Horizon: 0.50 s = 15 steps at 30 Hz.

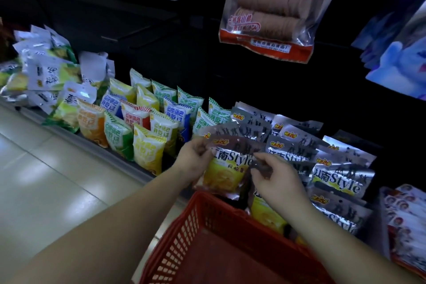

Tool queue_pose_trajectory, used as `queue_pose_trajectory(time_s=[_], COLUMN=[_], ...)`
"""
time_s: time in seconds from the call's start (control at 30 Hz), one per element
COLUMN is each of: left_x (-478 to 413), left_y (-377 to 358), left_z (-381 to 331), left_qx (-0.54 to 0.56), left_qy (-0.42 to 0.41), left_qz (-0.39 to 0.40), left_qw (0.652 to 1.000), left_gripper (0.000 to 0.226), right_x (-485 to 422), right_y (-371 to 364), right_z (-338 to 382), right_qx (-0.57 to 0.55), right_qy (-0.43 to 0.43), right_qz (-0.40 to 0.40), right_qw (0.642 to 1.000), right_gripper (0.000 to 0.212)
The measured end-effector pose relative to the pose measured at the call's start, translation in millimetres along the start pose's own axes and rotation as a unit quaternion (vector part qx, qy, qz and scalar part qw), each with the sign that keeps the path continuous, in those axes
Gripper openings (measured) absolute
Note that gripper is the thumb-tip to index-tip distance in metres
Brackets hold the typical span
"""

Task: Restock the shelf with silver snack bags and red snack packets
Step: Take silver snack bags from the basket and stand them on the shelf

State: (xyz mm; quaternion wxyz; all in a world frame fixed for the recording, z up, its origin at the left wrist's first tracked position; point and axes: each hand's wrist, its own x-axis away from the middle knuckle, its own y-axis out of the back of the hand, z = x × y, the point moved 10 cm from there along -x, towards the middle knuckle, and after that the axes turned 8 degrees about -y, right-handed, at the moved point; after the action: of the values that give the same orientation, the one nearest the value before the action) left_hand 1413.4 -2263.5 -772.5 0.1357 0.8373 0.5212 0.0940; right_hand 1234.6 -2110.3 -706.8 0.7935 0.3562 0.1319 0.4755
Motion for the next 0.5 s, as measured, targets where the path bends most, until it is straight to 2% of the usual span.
queue_pose_trajectory(time_s=[0.1,0.2,0.3,0.37,0.4,0.47,0.5], left_x=[12.2,31.5,60.0,85.0,97.8,121.6,133.5], left_y=[18.5,34.6,36.4,30.6,29.2,27.9,29.2], left_z=[-46.5,-97.2,-149.9,-176.8,-185.5,-190.7,-188.6], left_qx=[0.009,0.024,0.103,0.143,0.157,0.169,0.149], left_qy=[-0.058,-0.092,-0.097,-0.094,-0.086,-0.057,-0.031], left_qz=[0.018,0.016,0.024,0.029,0.023,-0.016,-0.044], left_qw=[0.998,0.995,0.990,0.985,0.984,0.984,0.987], left_gripper=[0.019,0.017,0.004,0.008,0.008,0.015,0.021], right_x=[11.3,31.5,53.1,67.0,75.0,96.0,104.9], right_y=[10.3,24.2,45.4,56.8,61.8,72.4,78.8], right_z=[9.3,25.1,38.3,42.1,44.2,46.2,45.7], right_qx=[-0.063,-0.120,-0.169,-0.248,-0.286,-0.317,-0.322], right_qy=[-0.031,-0.063,-0.108,-0.138,-0.141,-0.126,-0.110], right_qz=[0.001,0.008,0.019,0.047,0.067,0.080,0.074], right_qw=[0.997,0.991,0.979,0.958,0.945,0.936,0.937], right_gripper=[0.050,0.079,0.095,0.087,0.075,0.036,0.026])
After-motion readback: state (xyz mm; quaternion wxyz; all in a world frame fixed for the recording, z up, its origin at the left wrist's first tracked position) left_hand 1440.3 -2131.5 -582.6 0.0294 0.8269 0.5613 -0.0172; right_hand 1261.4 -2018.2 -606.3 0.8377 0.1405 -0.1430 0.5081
